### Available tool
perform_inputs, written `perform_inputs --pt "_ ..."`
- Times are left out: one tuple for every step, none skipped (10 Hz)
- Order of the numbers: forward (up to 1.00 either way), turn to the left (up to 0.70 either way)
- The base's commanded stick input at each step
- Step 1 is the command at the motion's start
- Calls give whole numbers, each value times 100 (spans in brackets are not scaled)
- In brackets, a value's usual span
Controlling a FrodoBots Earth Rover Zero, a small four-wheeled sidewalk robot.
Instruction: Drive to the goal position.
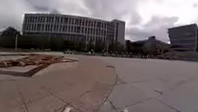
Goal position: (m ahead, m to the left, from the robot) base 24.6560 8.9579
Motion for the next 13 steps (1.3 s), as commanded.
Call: perform_inputs --pt "70 1" --pt "70 1" --pt "70 1" --pt "70 1" --pt "70 1" --pt "70 1" --pt "70 1" --pt "70 1" --pt "70 1" --pt "70 1" --pt "70 1" --pt "70 1" --pt "70 1"
